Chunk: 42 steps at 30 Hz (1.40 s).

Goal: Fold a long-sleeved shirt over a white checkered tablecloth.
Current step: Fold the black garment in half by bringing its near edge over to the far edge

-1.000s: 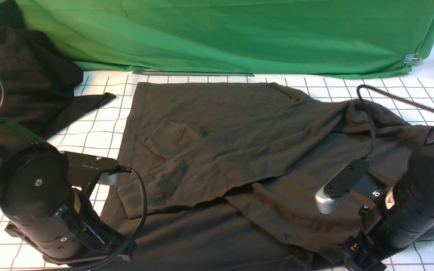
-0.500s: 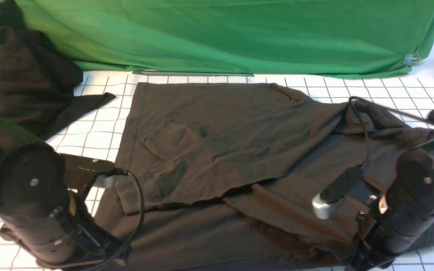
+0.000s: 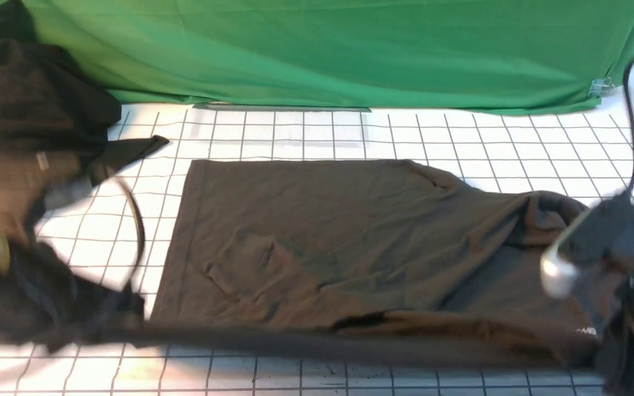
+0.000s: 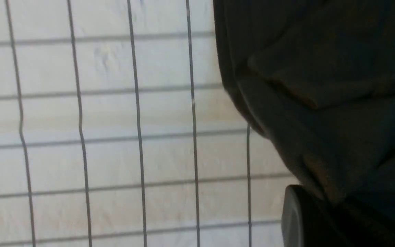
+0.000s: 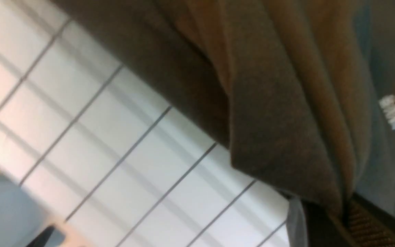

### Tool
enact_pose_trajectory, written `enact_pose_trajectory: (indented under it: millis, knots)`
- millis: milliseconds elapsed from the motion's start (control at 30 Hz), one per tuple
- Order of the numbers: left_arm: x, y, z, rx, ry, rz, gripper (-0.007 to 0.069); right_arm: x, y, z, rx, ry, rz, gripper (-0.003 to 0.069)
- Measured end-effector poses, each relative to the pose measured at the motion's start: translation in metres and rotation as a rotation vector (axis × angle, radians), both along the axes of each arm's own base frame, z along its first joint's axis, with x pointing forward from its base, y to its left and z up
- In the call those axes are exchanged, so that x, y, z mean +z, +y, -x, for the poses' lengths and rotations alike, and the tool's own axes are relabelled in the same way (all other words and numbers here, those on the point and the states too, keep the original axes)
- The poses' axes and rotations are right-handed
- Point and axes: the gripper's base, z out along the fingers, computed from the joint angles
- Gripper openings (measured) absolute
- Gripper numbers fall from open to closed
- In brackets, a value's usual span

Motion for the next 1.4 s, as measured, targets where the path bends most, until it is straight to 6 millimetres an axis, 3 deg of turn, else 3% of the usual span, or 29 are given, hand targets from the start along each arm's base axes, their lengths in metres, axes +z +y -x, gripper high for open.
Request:
enact_pose_trajectory:
  millis: [33,167,200,300,333,367,400,467,500,600,667,733,833,967,1100,1200,1267,1400]
  knots:
    - [0.004,0.0,-0.003,0.001,-0.014,0.005,0.003,0.003,0.0,-0.003,-0.003,-0.009,-0.003,0.0025]
    - [0.016,0.009,-0.05,0.056,-0.047,0.04,0.003,0.013,0.003,-0.04,-0.015,-0.028,0.0,0.0025]
    - [0.02,0.012,-0.071,0.067,-0.063,0.062,0.003,0.014,0.003,-0.06,-0.023,-0.032,0.005,0.0025]
    - [0.014,0.02,-0.115,0.105,-0.052,0.09,0.003,0.011,0.006,-0.097,-0.036,-0.032,0.008,0.0025]
    - [0.014,0.022,-0.118,0.11,-0.052,0.091,0.003,0.01,0.006,-0.102,-0.037,-0.034,0.009,0.0025]
    - [0.008,0.024,-0.144,0.117,-0.043,0.095,0.003,0.006,0.008,-0.125,-0.043,-0.04,0.007,0.0025]
    - [0.01,0.024,-0.144,0.117,-0.051,0.096,0.003,0.008,0.008,-0.126,-0.044,-0.048,0.004,0.0025]
    - [-0.005,0.022,-0.181,0.107,-0.045,0.084,0.003,-0.002,0.012,-0.157,-0.048,-0.046,0.008,0.0023]
    - [-0.006,0.022,-0.183,0.105,-0.046,0.084,0.003,-0.006,0.012,-0.161,-0.05,-0.039,0.013,0.0023]
    - [-0.028,0.02,-0.225,0.108,-0.047,0.071,0.003,-0.025,0.016,-0.198,-0.059,-0.033,0.023,0.0023]
    - [-0.042,0.019,-0.239,0.11,-0.031,0.066,0.003,-0.028,0.017,-0.208,-0.061,-0.039,0.022,0.0023]
    - [-0.062,0.02,-0.263,0.122,-0.023,0.063,0.003,-0.045,0.02,-0.228,-0.067,-0.035,0.024,0.0023]
    - [-0.081,0.019,-0.282,0.119,-0.031,0.058,0.003,-0.061,0.022,-0.244,-0.072,-0.057,0.021,0.0027]
    - [-0.097,0.017,-0.293,0.111,-0.027,0.062,0.003,-0.076,0.024,-0.254,-0.104,-0.075,0.013,0.0085]
    - [-0.115,0.016,-0.295,0.099,0.025,0.051,0.003,-0.075,0.017,-0.25,-0.237,-0.034,0.055,0.0363]
    - [-0.117,0.017,-0.294,0.077,0.047,0.036,0.003,-0.054,0.009,-0.237,-0.31,-0.009,0.101,0.0527]
    - [-0.116,0.017,-0.293,0.07,0.053,0.032,0.003,-0.031,0.003,-0.224,-0.347,-0.037,0.095,0.0552]
    - [-0.117,0.017,-0.292,0.049,0.067,0.022,0.003,-0.008,-0.009,-0.181,-0.373,-0.034,0.097,0.0498]
